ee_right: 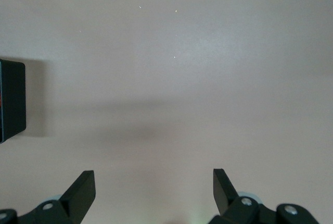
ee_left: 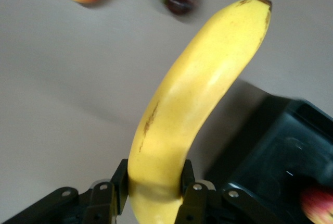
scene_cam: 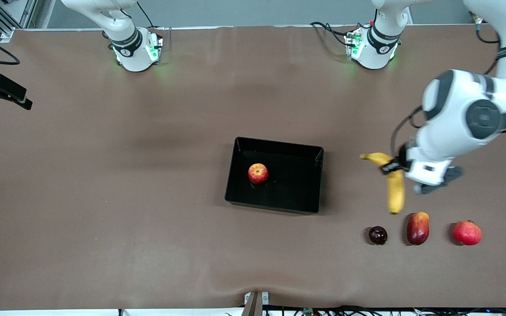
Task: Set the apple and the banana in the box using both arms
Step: 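Carry the banana into the box and lower it with the left gripper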
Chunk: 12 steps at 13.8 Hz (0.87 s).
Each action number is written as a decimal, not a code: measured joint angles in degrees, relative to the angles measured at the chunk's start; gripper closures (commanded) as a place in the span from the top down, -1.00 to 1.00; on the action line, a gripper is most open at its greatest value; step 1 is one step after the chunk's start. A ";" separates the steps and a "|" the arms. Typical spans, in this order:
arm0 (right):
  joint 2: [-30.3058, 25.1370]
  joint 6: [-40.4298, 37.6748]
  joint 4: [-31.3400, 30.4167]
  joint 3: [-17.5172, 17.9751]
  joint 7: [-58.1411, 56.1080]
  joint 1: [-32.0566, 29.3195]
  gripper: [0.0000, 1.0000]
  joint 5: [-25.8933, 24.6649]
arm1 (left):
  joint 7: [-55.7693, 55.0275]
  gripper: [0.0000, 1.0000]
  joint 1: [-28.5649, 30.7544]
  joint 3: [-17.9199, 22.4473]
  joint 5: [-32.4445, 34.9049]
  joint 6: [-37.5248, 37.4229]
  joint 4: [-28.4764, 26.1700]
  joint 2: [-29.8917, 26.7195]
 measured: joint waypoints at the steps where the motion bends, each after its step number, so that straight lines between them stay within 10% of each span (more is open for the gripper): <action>1: 0.00 0.00 0.00 0.01 0.00 0.00 1.00 0.00 | -1.24 -1.00 -2.92 -0.02 0.01 -0.01 1.72 1.35; 12: 0.00 0.00 0.00 -0.01 0.00 0.00 1.00 0.00 | -17.33 -1.00 -19.23 0.50 2.04 -0.56 13.71 17.30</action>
